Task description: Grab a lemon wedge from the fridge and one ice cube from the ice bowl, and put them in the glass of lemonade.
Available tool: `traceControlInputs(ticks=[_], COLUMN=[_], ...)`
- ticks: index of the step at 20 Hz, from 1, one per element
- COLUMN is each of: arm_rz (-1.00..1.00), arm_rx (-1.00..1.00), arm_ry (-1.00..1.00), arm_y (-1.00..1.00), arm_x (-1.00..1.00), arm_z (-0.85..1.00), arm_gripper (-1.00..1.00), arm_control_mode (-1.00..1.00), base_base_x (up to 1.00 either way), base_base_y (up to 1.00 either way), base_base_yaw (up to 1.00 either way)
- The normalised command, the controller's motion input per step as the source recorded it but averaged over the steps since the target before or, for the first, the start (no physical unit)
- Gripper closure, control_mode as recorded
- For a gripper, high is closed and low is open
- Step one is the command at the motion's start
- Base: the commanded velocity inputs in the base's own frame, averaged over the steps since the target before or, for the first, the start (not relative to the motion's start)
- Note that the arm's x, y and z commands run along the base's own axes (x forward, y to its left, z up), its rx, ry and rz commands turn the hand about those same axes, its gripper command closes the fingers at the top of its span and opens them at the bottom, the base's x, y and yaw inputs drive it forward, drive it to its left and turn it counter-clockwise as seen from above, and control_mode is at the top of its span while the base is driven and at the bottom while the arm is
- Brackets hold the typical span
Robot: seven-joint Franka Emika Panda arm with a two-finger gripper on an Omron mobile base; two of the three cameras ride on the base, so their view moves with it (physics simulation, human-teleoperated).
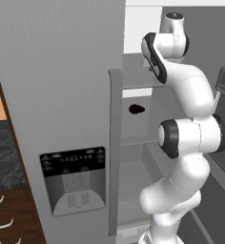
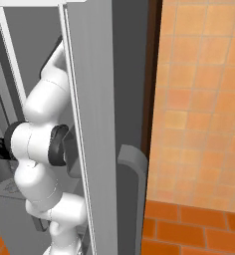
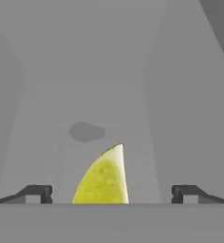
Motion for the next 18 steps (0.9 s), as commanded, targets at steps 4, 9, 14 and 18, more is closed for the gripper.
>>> traceControlInputs(ticks=[4,9,14,18], arm_rz=[0.00,0.00,0.00,0.00], arm_rx=[0.06,0.00,0.05,0.10], arm_ry=[0.00,0.00,-0.06,-0.19], arm_y=[0.07,0.39,-0.01,-0.09], arm_x=[-0.01,0.00,-0.36,-0.11], arm_z=[0.00,-0.01,-0.07,0.00], arm_gripper=[-1.00,-1.00,-1.00,-1.00], arm_control_mode=[-1.00,-1.00,-1.00,-1.00], base_base_x=[0.00,0.00,0.00,0.00], base_base_y=[0.00,0.00,0.00,0.00], base_base_yaw=[0.00,0.00,0.00,0.00])
